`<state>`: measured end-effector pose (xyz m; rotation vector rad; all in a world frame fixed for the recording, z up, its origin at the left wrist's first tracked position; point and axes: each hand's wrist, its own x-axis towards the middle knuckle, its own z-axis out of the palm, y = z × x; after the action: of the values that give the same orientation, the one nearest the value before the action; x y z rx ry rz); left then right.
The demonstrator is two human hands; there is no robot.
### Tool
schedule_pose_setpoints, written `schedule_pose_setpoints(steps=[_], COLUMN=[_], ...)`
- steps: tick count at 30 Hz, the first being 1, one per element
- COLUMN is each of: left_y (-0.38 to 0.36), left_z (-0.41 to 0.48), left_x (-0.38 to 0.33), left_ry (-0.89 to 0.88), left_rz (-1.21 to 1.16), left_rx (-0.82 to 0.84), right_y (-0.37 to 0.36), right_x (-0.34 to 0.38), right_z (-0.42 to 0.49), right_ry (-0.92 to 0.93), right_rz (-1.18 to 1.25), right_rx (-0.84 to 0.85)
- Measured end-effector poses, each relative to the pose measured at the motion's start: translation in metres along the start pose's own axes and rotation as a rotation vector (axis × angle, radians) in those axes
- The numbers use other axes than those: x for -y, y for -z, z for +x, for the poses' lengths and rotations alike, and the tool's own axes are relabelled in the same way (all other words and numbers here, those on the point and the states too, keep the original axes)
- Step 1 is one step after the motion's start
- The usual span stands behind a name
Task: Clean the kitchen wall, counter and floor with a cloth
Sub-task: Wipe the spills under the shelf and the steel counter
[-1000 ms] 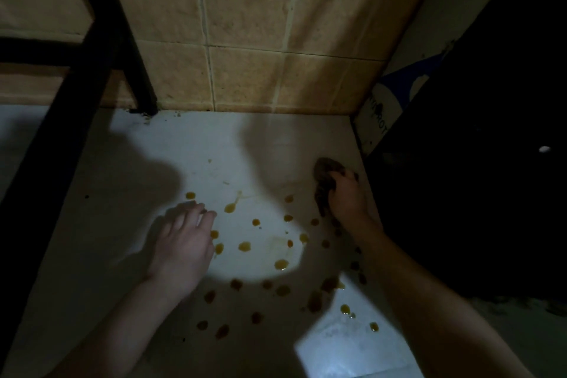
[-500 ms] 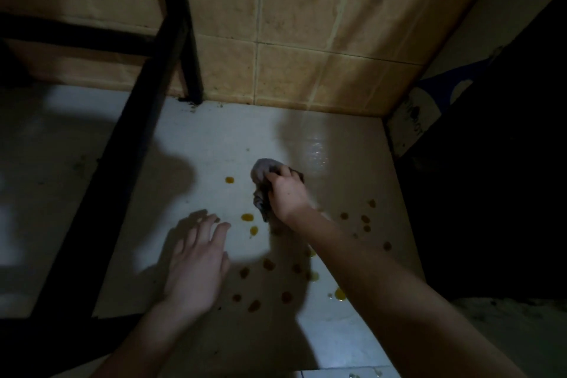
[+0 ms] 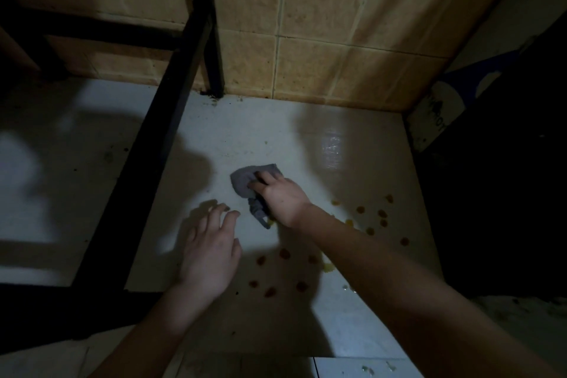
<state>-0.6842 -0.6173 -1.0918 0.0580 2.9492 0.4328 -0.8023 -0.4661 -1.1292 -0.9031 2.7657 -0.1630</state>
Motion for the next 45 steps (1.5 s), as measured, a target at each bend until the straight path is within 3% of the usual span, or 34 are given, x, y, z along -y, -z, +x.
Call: schedule_pose_setpoints(steps=[7,15,18,24,28,35,45], left_y=[-0.006,-0.007,-0.008,-0.006,-0.011,-0.013,-0.009], left_z=[-0.003,0.005,0.009,0.012,0.014,0.01,0.007], left_x=[-0.002,0.007,0.009,0.008,0.011,0.018,0.011], left_ry=[-0.02,0.035,0.053,0.049,0.045,0.06,0.005], left_rz=[0.002,-0.006,-0.015,-0.017,-0.028,-0.033,-0.02], left_rx=[0.002,-0.029,-0.029,-0.027,-0.032,-0.074,-0.06], right_y=[0.006,0.0,-0.002,-0.001,-0.003,0.014,0.015], right_x=[-0.041,-0.067,-0.053,-0.01,0.015,-0.035,-0.068], right_z=[-0.035,-0.028,-0.011,0.046,0.071,0.067,0.023], right_ry=[-0.205,-0.607,-0.565,-0.309,-0.145,-0.527,-0.609], right_rz=[0.079,0.257,0.231,0.138,-0.069,0.035,0.136], right_rx=[0.002,-0.23,-0.224,-0.144,-0.091,-0.101,-0.095])
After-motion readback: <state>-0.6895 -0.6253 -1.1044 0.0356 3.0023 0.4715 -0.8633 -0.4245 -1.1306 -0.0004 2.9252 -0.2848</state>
